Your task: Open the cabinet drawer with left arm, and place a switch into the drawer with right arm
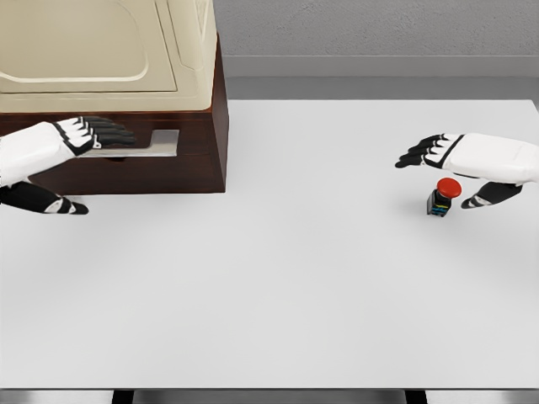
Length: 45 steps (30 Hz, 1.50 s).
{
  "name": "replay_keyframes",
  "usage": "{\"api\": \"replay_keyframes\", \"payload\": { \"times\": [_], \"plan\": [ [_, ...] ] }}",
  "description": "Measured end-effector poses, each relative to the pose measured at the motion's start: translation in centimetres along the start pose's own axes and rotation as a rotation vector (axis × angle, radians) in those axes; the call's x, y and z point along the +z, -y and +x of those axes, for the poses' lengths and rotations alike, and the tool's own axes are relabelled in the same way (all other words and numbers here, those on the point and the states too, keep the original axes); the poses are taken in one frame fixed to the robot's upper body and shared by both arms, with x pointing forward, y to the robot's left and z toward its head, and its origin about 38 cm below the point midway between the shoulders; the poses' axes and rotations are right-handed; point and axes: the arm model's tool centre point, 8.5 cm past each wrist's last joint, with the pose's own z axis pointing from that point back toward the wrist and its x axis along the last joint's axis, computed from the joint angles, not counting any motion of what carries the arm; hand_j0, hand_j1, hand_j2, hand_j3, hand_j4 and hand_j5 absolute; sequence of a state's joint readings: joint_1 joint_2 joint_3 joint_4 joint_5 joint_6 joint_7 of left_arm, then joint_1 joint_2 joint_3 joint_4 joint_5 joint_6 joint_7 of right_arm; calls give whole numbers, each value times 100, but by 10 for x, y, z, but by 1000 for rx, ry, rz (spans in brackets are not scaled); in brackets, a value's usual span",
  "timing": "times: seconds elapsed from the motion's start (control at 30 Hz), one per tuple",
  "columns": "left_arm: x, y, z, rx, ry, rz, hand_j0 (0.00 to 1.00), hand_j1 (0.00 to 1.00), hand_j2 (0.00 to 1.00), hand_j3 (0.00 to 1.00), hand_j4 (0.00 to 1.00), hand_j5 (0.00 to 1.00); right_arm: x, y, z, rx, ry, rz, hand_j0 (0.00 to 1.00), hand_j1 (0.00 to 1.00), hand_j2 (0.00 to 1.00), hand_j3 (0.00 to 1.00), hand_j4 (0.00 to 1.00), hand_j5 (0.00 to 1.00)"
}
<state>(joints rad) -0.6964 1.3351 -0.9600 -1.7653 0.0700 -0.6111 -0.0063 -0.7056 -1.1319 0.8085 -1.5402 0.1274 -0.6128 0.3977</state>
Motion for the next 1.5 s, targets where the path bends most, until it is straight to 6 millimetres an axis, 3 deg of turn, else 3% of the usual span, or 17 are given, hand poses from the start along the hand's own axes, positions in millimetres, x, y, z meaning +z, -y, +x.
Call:
{"api": "replay_keyframes", "payload": {
  "times": [0.17,0.4,0.57,0.87,1.03,1.37,1.5],
  "plan": [
    [-13,10,3,19,36,-16,100,100,100,100,100,100,2,-2,-6,-10,-17,-1,100,100,100,100,100,100],
    [-22,13,5,24,59,-52,100,100,100,100,100,100,12,-23,-22,-50,-72,59,100,100,100,100,100,100],
    [-10,6,1,70,28,-38,100,100,100,100,100,100,18,-28,-32,-106,-95,49,100,100,100,100,100,100],
    [-1,-1,-7,139,-5,3,100,100,100,100,100,100,2,-36,-39,-186,-82,14,100,100,100,100,100,100],
    [5,0,-16,153,-37,5,100,100,100,100,100,100,4,-41,-47,-201,-107,28,100,100,100,100,100,100],
    [6,9,-32,194,-70,-14,100,100,100,100,100,100,9,-18,-50,-174,-114,-11,100,100,100,100,100,100],
    [4,13,-36,203,-73,-26,100,100,100,100,100,100,-3,-31,-58,-205,-120,24,100,100,100,100,100,100]
  ]
}}
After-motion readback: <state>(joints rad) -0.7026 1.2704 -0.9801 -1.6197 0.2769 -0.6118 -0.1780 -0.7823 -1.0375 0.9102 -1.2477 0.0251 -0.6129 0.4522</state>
